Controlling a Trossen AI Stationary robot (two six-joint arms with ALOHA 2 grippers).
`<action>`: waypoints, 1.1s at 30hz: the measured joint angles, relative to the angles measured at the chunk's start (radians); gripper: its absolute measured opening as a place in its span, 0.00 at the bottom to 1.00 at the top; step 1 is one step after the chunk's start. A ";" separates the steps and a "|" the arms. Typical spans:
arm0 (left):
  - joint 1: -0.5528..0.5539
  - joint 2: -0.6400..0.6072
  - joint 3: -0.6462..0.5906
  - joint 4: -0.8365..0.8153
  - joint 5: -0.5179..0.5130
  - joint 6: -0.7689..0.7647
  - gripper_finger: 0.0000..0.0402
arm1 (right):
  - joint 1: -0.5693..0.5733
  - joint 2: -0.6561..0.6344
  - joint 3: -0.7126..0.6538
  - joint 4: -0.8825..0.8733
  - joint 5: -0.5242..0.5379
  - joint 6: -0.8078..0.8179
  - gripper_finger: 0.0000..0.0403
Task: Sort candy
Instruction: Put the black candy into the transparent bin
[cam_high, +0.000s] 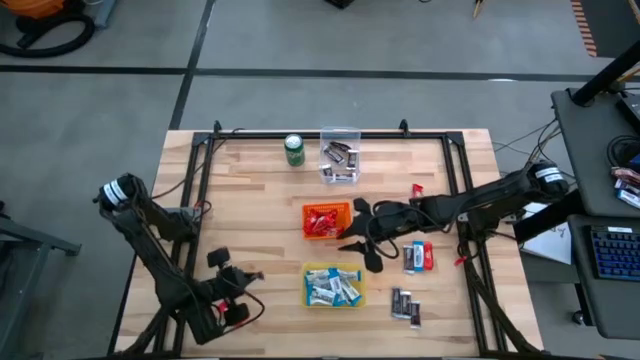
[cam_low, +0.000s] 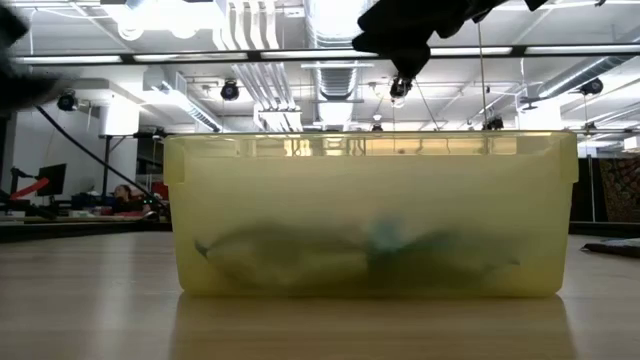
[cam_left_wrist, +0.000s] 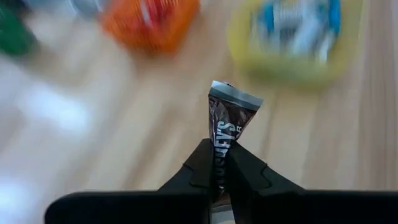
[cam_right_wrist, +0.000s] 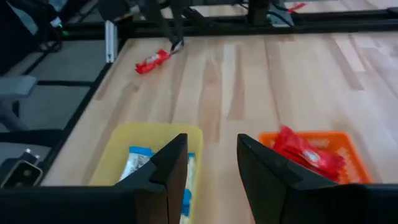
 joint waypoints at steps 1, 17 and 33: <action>0.014 -0.011 0.012 0.000 -0.051 0.033 0.01 | 0.005 0.010 -0.002 0.018 0.000 0.007 0.32; 0.330 -0.003 0.061 0.400 -0.237 0.712 0.01 | 0.020 0.274 -0.007 0.554 0.000 -0.023 0.32; 0.377 0.086 0.061 0.598 -0.284 0.794 0.01 | 0.011 0.330 -0.007 0.669 0.123 0.010 0.32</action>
